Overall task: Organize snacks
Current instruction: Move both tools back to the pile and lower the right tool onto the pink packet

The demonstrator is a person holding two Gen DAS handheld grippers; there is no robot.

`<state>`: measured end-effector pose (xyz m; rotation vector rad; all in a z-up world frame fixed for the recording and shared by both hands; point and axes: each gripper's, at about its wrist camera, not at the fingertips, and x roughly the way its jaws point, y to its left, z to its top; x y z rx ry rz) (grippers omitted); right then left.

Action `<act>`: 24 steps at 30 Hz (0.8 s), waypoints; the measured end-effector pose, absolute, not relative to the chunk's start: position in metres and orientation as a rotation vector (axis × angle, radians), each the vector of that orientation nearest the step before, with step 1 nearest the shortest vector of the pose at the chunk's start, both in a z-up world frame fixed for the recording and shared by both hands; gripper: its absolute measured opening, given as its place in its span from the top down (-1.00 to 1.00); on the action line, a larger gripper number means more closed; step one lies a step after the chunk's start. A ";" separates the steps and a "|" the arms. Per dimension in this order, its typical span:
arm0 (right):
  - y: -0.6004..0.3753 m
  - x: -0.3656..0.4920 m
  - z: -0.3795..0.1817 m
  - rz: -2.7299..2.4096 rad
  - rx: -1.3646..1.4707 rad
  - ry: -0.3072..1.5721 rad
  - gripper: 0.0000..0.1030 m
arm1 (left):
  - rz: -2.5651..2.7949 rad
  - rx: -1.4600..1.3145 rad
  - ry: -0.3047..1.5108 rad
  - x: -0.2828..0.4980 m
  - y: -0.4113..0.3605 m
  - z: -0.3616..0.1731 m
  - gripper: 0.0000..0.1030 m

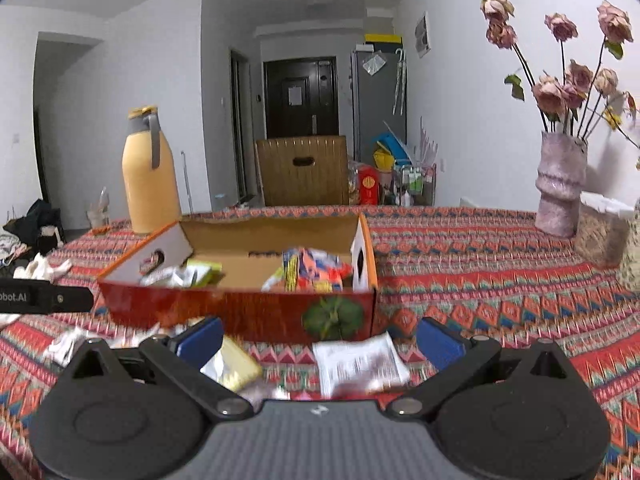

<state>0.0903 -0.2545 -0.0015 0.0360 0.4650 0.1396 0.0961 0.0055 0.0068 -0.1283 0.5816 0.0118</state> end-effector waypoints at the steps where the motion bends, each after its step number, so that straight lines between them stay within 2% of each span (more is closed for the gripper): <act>1: -0.255 0.086 -0.005 0.141 0.035 0.473 -1.00 | 0.011 -0.127 0.589 0.093 0.005 0.004 -1.00; 13: -0.251 0.055 -0.043 0.177 0.001 0.577 -1.00 | -0.001 -0.126 0.665 0.072 0.009 -0.023 -1.00; 24: -0.234 0.091 -0.056 0.293 -0.202 0.688 -1.00 | -0.003 -0.131 0.674 0.068 0.013 -0.024 -1.00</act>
